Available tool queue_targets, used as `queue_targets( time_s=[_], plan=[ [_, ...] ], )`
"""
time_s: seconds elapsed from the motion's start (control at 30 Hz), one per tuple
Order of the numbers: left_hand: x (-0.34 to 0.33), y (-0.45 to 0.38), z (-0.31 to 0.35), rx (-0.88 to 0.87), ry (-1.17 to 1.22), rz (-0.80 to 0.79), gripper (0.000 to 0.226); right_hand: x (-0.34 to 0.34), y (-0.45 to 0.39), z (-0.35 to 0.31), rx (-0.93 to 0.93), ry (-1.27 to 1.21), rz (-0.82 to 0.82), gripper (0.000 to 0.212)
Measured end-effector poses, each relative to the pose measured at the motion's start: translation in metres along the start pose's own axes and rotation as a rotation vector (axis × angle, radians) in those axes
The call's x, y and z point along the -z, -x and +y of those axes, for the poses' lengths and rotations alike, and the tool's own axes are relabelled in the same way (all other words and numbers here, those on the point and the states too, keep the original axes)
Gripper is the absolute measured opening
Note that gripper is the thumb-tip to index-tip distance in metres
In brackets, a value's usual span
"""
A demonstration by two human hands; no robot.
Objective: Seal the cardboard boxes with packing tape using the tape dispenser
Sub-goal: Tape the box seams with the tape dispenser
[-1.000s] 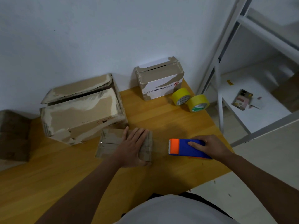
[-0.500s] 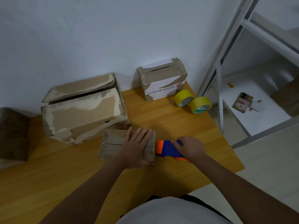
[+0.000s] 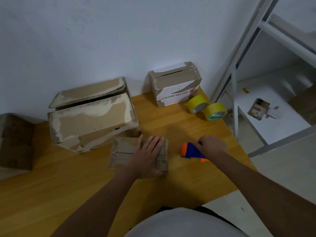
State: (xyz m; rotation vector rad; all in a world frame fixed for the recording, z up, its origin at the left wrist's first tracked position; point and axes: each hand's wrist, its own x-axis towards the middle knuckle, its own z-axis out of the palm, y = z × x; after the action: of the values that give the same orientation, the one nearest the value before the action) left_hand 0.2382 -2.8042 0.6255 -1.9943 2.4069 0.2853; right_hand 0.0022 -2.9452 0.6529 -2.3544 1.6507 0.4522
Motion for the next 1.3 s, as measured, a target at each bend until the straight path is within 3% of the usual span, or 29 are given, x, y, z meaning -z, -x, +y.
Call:
queue_targets(
  time_s=[0.13, 0.37, 0.47, 0.57, 0.63, 0.7, 0.87, 0.97, 1.2, 1.3],
  plan=[
    [-0.001, -0.001, 0.000, -0.002, -0.009, -0.005, 0.123, -0.011, 0.001, 0.002, 0.039, -0.250, 0.238, 0.043],
    [0.000, -0.001, 0.001, -0.005, -0.018, -0.018, 0.123, -0.053, 0.006, -0.031, 0.046, -0.300, -0.153, 0.069],
    [0.000, -0.001, 0.001, -0.002, -0.015, -0.004, 0.124, -0.051, 0.013, -0.032, 0.069, -0.321, -0.044, 0.065],
    [-0.002, 0.000, 0.000, -0.009, -0.015, 0.015, 0.124, -0.044, 0.036, -0.048, 0.014, -0.819, 0.075, 0.045],
    [-0.003, 0.000, 0.000, -0.010, -0.014, 0.024, 0.122, -0.041, 0.058, -0.068, -0.050, -1.206, -0.016, 0.038],
    [-0.003, 0.000, 0.000, -0.015, -0.018, 0.026, 0.119, -0.040, 0.074, -0.086, -0.061, -1.332, -0.079, 0.038],
    [-0.002, 0.000, 0.001, -0.024, -0.050, -0.002, 0.113, -0.035, 0.079, -0.116, -0.006, -1.219, -0.155, 0.052],
    [-0.002, -0.002, 0.001, -0.021, -0.072, -0.022, 0.112, -0.033, 0.073, -0.127, 0.032, -1.176, -0.112, 0.058],
    [0.008, -0.002, -0.003, -0.044, -0.128, -0.118, 0.113, -0.038, 0.056, -0.128, -0.025, -1.034, -0.125, 0.051],
    [0.016, 0.019, -0.018, 0.068, -0.038, 0.005, 0.094, -0.036, 0.055, -0.127, -0.036, -1.034, -0.117, 0.047]
  ],
)
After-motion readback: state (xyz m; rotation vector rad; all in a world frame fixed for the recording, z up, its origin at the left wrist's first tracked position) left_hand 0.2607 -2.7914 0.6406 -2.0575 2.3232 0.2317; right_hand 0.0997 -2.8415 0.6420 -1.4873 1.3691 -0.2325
